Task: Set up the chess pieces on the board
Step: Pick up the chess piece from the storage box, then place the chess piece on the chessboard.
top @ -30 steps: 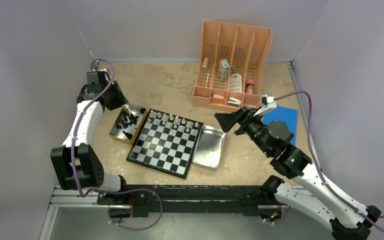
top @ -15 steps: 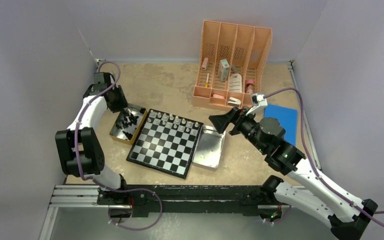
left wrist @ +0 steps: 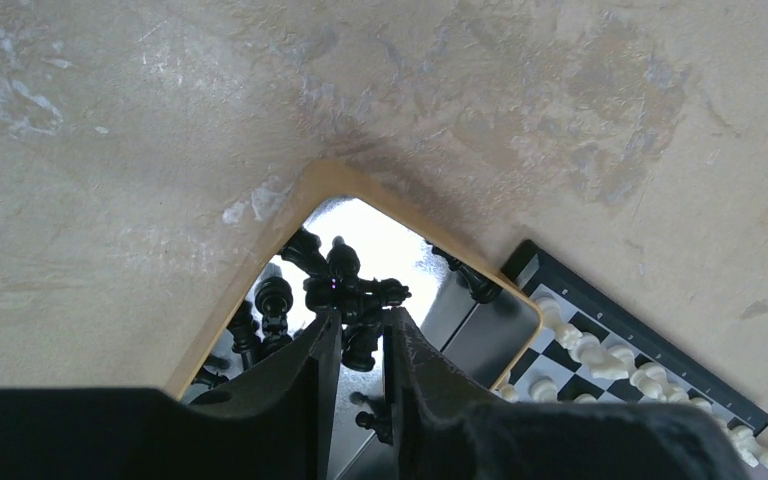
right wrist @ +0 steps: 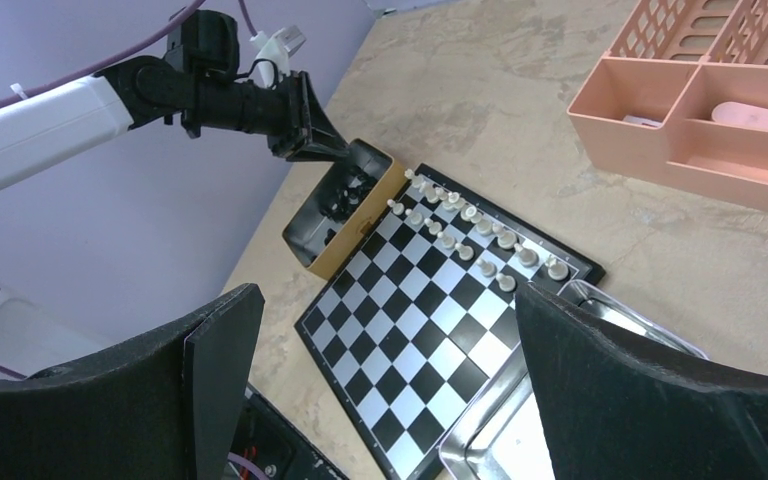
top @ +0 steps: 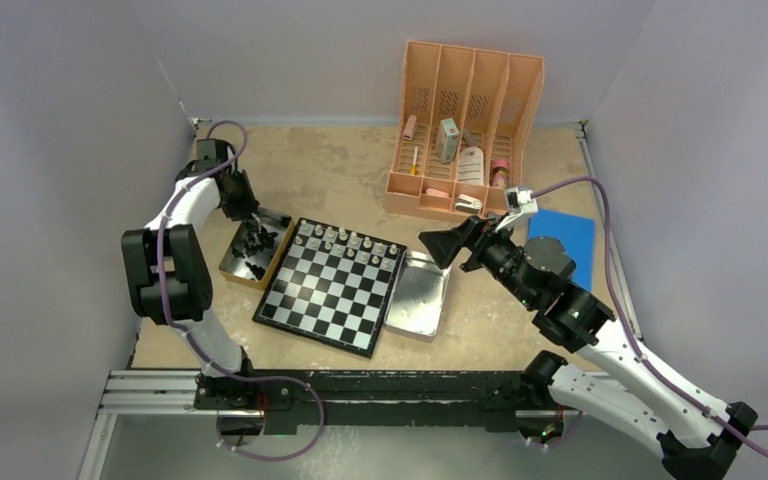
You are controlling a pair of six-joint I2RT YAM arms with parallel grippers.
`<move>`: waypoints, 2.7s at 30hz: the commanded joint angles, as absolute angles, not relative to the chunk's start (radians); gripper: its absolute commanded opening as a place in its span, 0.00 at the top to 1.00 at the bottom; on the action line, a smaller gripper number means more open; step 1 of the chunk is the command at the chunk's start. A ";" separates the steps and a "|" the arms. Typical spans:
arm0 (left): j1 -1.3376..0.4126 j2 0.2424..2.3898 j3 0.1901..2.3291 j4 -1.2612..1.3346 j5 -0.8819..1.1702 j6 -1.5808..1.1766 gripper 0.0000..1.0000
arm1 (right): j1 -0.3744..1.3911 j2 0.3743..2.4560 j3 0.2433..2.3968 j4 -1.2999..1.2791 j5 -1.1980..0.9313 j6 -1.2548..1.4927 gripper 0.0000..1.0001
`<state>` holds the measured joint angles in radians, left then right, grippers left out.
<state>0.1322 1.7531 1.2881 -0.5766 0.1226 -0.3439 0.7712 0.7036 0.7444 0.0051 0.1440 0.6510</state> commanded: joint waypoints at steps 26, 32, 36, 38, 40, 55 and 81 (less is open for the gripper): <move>0.094 1.928 1.392 -0.577 0.115 -0.273 0.80 | 0.771 0.673 0.778 0.013 0.156 0.636 0.01; 0.075 1.924 1.390 -0.583 0.085 -0.266 0.87 | 0.771 0.667 0.773 0.008 0.160 0.638 0.01; 0.069 1.918 1.388 -0.596 0.067 -0.259 0.89 | 0.771 0.664 0.773 0.002 0.161 0.640 0.01; 0.066 1.914 1.389 -0.606 0.058 -0.258 0.93 | 0.771 0.659 0.773 0.002 0.161 0.640 0.01; 0.065 1.906 1.395 -0.620 0.050 -0.262 0.94 | 0.770 0.654 0.773 0.002 0.162 0.643 0.01; 0.024 1.728 1.429 -0.787 0.057 -0.315 0.94 | 0.771 0.638 0.821 -0.114 0.222 0.597 0.01; -0.496 1.368 1.109 -0.824 0.090 -0.523 0.95 | 0.770 0.625 0.836 -0.168 0.279 0.600 0.01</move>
